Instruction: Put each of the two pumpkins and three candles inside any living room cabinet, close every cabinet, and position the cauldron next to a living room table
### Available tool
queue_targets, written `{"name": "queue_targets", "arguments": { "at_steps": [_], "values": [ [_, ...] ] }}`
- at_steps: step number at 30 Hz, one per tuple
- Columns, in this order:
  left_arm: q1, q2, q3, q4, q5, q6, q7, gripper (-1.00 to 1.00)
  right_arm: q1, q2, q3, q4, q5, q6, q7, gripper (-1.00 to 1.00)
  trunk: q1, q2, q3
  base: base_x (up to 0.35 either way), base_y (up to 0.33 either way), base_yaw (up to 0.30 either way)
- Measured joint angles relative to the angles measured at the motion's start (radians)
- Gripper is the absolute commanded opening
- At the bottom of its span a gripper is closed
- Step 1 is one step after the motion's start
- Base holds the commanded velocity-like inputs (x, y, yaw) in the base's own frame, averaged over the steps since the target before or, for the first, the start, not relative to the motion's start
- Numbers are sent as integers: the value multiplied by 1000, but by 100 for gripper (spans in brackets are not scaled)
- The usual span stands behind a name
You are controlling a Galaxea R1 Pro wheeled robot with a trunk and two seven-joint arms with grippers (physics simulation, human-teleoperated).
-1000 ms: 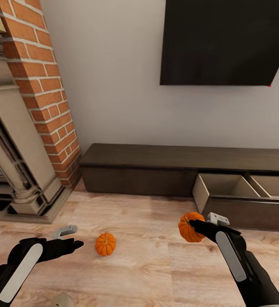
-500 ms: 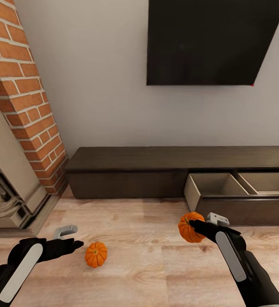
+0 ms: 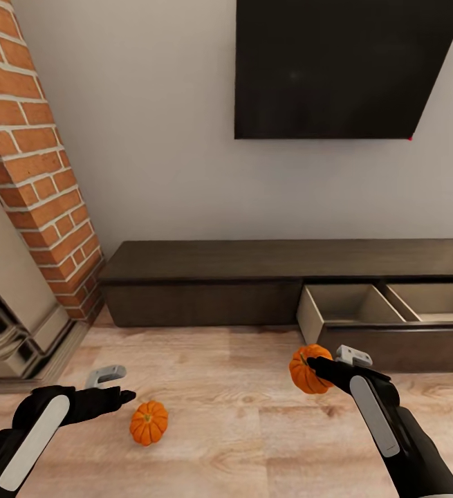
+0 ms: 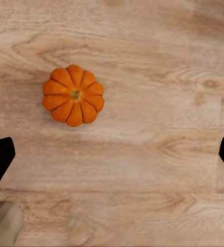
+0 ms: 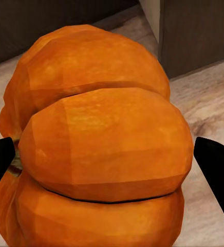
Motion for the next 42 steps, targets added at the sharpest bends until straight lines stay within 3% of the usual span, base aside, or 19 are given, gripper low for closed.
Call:
{"name": "queue_targets", "arguments": {
  "at_steps": [22, 42],
  "values": [
    [0, 0, 0, 1, -1, 0, -1, 100, 0, 1, 0, 1, 4, 1, 1, -100, 0, 0, 0, 74, -40, -59],
    [0, 0, 2, 6, 0, 0, 1, 100, 0, 8, 0, -1, 5, 1, 1, -100, 0, 0, 0, 33, 68, 0]
  ]
}}
